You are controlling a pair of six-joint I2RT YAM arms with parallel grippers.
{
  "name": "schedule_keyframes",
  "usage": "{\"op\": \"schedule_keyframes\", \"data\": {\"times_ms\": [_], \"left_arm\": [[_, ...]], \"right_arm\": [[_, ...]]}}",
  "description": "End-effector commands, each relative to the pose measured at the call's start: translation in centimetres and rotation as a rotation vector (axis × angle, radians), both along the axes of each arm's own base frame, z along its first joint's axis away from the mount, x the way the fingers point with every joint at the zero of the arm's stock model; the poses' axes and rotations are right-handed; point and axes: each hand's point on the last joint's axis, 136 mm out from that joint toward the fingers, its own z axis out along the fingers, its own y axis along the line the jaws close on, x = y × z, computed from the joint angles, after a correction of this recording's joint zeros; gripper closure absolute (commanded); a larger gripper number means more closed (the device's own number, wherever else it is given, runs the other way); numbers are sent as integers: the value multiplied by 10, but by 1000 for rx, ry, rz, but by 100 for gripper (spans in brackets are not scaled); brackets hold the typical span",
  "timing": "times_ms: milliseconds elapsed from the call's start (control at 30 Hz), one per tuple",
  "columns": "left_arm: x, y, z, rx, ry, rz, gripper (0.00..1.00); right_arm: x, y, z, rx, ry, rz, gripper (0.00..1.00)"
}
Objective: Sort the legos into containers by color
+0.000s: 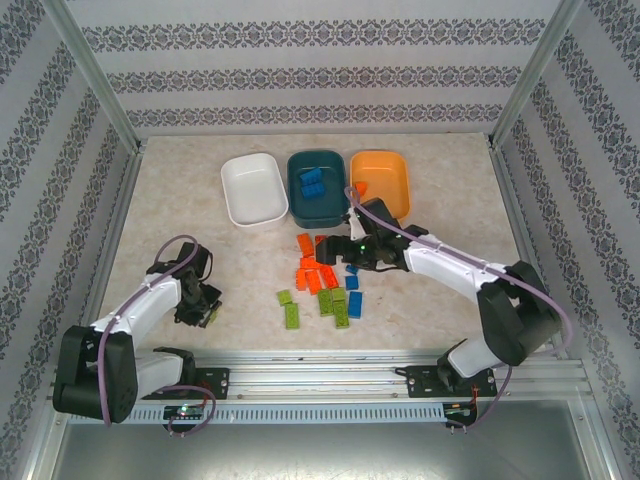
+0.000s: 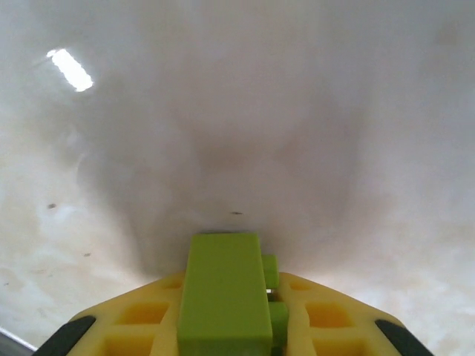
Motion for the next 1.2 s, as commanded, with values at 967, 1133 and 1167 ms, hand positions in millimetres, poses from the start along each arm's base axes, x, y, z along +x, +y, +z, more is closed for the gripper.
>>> {"op": "schedule_keyframes", "data": {"times_ms": [967,1133,1167], "left_arm": [[335,-77,109,175,-562,-915,100],[363,-77,82,187,-507,-920,100],[369,-77,79,194,-503,-924,100]], "right_arm": [[-107,-73,10,-143,-9,-78,2],[-114,-84,14,-134,-28,-111,2],[-115,-85,16,-135,-30,-114,2]]}}
